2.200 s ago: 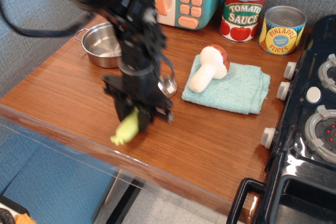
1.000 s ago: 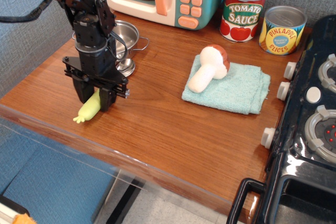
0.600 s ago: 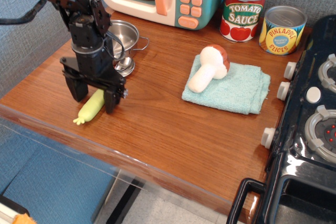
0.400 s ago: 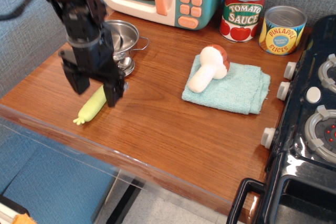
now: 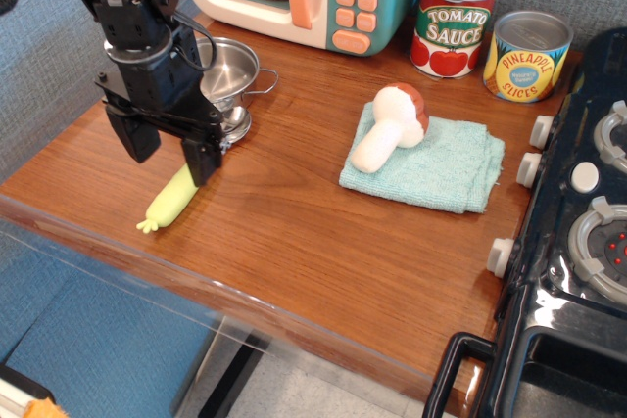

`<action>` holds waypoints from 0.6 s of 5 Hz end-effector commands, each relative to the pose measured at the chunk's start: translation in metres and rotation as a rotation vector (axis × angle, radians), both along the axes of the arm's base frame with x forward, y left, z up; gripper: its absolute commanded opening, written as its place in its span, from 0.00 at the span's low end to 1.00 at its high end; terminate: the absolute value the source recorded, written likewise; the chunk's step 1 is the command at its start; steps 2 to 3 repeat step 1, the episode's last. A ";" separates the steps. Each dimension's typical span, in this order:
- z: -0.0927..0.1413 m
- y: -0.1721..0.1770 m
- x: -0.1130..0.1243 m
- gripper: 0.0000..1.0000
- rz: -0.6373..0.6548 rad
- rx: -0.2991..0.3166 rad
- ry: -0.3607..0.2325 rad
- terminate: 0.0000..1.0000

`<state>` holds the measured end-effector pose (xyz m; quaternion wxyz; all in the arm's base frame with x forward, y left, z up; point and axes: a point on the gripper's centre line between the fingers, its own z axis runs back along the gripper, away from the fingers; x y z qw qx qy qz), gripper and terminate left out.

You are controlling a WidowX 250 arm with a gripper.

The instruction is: Move the spoon slightly to the left from its original position

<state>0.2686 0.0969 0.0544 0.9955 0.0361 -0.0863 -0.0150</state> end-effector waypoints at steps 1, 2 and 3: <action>0.013 0.000 0.005 1.00 -0.008 0.018 -0.043 1.00; 0.013 0.000 0.005 1.00 -0.008 0.018 -0.043 1.00; 0.013 0.000 0.005 1.00 -0.008 0.018 -0.043 1.00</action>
